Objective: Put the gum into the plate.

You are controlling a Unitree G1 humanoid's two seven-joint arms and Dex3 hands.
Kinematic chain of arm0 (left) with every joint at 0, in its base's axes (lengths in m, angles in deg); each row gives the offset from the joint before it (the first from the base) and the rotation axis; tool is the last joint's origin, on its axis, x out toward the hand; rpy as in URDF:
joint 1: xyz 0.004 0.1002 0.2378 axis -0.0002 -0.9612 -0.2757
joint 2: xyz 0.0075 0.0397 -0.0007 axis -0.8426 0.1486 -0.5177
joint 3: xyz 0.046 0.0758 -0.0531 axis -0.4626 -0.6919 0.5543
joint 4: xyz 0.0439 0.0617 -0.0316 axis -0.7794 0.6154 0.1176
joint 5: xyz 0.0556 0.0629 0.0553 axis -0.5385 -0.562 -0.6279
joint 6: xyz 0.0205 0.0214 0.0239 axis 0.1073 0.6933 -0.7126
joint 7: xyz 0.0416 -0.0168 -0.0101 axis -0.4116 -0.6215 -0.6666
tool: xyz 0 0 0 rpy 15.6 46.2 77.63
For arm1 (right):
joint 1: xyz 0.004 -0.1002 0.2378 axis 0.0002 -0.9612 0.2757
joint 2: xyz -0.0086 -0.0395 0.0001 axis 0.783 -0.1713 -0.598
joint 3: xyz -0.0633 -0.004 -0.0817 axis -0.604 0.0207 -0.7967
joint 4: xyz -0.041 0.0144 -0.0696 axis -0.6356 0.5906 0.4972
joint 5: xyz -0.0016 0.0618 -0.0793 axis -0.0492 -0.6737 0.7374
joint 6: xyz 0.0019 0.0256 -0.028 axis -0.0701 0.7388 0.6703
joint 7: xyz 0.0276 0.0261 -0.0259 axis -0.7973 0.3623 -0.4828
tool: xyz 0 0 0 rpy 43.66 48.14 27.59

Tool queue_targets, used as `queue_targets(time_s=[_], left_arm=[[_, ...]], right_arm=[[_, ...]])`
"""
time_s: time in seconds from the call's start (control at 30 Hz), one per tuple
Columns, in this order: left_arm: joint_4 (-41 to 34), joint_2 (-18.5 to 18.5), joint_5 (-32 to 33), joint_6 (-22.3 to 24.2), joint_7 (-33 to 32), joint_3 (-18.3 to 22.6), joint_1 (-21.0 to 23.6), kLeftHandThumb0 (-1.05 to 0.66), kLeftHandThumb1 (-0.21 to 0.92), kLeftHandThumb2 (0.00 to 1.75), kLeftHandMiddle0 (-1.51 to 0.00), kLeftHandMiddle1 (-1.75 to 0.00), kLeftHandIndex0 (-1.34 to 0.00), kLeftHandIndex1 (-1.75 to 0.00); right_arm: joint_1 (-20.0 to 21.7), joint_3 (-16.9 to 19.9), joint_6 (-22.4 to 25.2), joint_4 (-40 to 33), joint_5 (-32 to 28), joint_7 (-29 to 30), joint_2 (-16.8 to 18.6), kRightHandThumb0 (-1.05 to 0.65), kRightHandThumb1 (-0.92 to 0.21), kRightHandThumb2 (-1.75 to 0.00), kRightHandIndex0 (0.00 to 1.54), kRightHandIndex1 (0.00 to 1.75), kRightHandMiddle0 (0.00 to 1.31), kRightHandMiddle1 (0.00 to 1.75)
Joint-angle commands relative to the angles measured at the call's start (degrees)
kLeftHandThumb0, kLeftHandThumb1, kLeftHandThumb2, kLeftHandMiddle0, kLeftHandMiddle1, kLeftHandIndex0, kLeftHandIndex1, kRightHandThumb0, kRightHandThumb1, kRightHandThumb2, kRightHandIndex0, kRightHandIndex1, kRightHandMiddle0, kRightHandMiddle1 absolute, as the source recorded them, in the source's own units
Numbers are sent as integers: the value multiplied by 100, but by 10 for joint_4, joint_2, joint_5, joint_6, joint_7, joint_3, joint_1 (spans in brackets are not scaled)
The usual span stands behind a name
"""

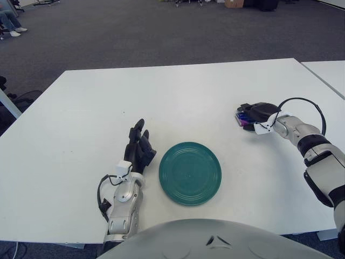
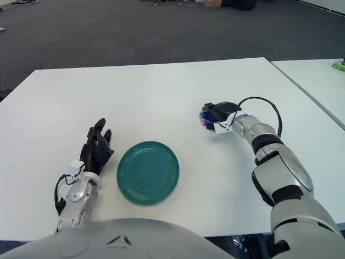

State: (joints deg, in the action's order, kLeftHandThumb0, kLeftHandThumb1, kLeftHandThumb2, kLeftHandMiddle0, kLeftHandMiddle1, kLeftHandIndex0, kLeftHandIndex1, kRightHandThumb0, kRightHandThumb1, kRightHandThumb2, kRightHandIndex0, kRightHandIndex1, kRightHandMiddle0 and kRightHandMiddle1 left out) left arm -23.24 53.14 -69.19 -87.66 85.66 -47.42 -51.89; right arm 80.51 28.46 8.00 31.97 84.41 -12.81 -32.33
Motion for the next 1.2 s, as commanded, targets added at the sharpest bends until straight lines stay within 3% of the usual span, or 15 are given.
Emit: queue_targets(time_s=[0.0, 0.6, 0.9, 0.93, 1.0, 1.03, 1.13, 1.17], left_arm=[[-9, -1, 6, 11, 6, 2, 0, -90, 92, 97, -36, -4, 0, -57], [-29, -8, 40, 35, 40, 10, -4, -96, 92, 101, -41, -3, 0, -62], [-45, -9, 48, 56, 43, 14, -9, -96, 92, 100, -42, -3, 0, -64], [-46, -8, 48, 57, 43, 14, -10, -96, 92, 100, -42, -3, 0, -65], [-47, -8, 49, 59, 43, 14, -10, -97, 92, 100, -43, -3, 0, -66], [-46, -8, 49, 58, 43, 15, -9, -97, 92, 100, -43, -3, 0, -67], [-43, -8, 50, 53, 45, 15, -8, -97, 92, 100, -44, -3, 0, -68], [-43, -7, 51, 52, 45, 16, -8, -97, 92, 100, -45, -3, 0, -68]], right_arm=[[-4, 8, 14, 5, -12, -10, 7, -82, -92, -67, 34, 3, 0, 61], [2, -7, -5, 1, -28, -137, -6, -74, -92, -56, 45, 5, 0, 67], [2, -11, 9, 1, -25, -161, -8, -70, -92, -52, 55, 8, 0, 78], [2, -10, 11, 0, -26, -161, -8, -68, -92, -50, 58, 9, 0, 99], [0, -8, 15, -2, -27, -158, -8, -65, -92, -48, 62, 11, 1, 122], [-2, -6, 18, -2, -29, -151, -7, -63, -92, -47, 63, 19, 3, 136], [-9, 2, 28, -3, -36, -129, -4, -45, -85, -59, 64, 107, 19, 161], [-12, 5, 28, 2, -38, -117, -1, -43, -82, -64, 65, 128, 23, 166]])
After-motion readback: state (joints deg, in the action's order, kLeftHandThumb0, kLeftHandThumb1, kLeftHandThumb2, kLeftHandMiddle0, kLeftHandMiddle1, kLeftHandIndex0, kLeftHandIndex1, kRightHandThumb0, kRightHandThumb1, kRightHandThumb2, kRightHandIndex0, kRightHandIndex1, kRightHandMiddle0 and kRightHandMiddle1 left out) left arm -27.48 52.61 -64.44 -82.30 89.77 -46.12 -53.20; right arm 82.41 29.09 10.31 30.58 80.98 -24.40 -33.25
